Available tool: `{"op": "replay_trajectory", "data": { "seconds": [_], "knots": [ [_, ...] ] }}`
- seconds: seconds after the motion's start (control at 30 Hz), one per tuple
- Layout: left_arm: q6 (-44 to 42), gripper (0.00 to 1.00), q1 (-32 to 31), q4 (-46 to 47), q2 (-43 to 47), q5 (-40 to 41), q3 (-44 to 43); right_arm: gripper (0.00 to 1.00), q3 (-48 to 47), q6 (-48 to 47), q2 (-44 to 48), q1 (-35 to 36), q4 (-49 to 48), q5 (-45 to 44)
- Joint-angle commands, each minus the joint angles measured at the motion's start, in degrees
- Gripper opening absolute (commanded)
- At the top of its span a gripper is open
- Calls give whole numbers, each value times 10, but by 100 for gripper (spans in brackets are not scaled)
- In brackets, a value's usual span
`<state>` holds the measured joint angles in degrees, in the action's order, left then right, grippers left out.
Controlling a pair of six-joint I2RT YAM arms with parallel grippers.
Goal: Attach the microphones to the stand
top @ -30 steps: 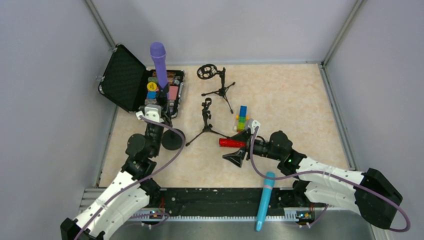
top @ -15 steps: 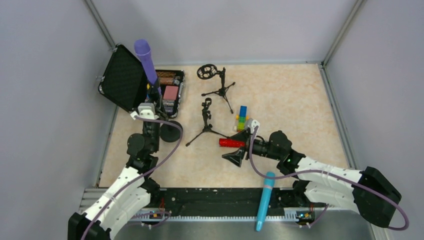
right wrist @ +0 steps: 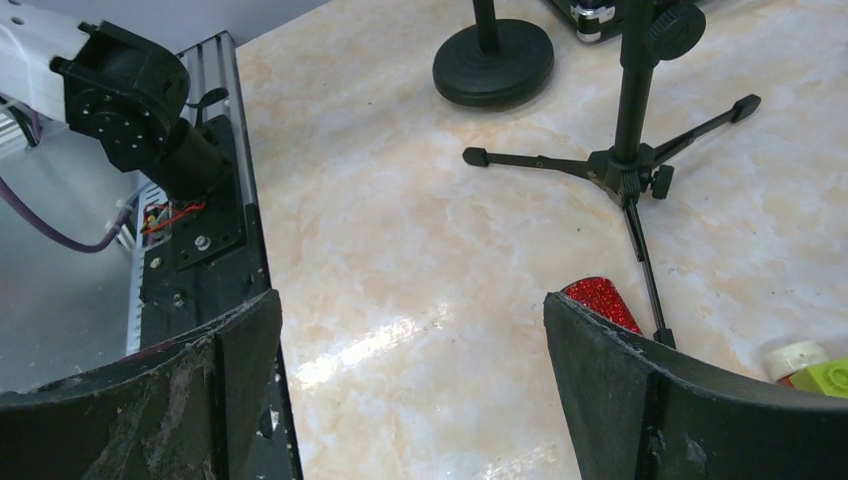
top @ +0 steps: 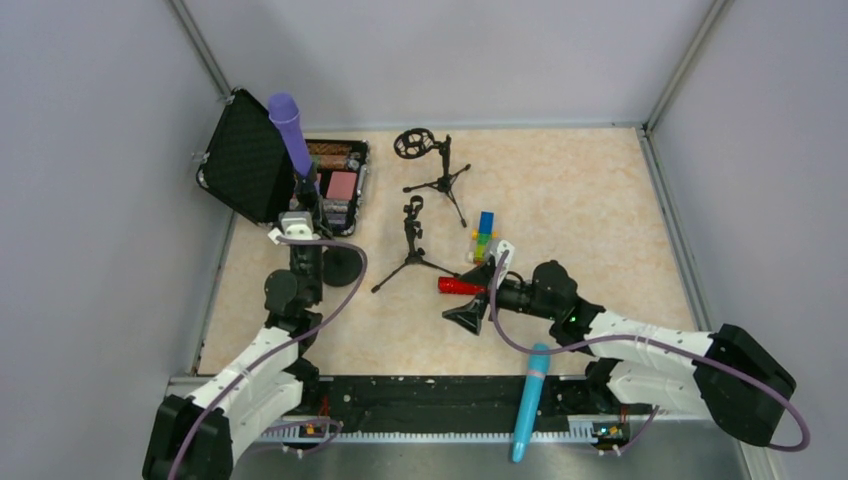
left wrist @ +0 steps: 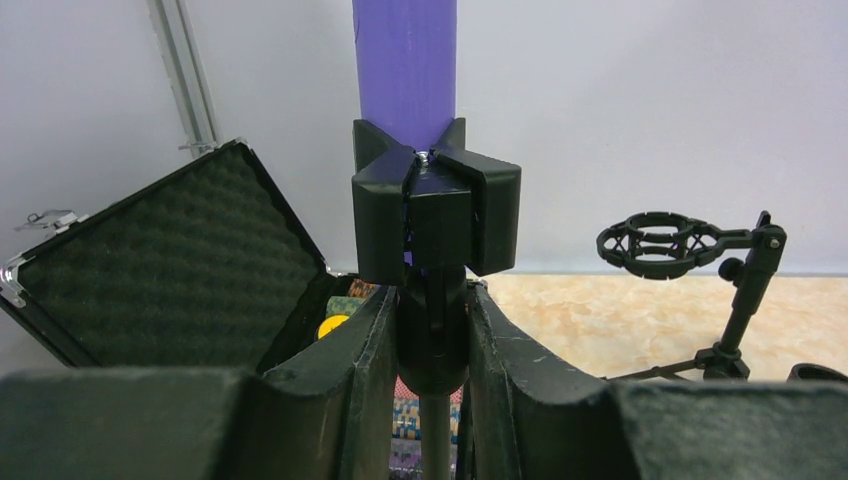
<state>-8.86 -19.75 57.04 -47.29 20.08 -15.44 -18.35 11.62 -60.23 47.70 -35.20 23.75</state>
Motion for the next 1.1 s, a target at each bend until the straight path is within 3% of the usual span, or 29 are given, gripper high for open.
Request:
{"op": "replay_trajectory", "data": {
  "seconds": [0.0,0.27,0.43,0.5,0.6,0.77,0.9,1.07],
  "knots": [
    [1,0,7,133,1,-23,8,99,-1,0,-10,-4,-38,8],
    [10,0,7,163,11,-36,55,99,-1,3,-30,-5,-54,12],
    [32,1,7,102,49,-19,64,99,-1,2,-29,-4,-55,9],
    [33,11,7,67,68,-23,62,99,-1,3,-30,-4,-56,9],
    [33,39,7,45,84,-17,62,99,-1,4,-30,-4,-56,9],
    [31,69,7,2,97,-19,51,99,-4,6,-31,-4,-56,11],
    [31,84,7,-20,102,-34,46,99,-5,5,-29,-4,-55,12],
    [39,94,7,-45,111,-30,40,99,-5,5,-26,-5,-51,11]
  ]
}}
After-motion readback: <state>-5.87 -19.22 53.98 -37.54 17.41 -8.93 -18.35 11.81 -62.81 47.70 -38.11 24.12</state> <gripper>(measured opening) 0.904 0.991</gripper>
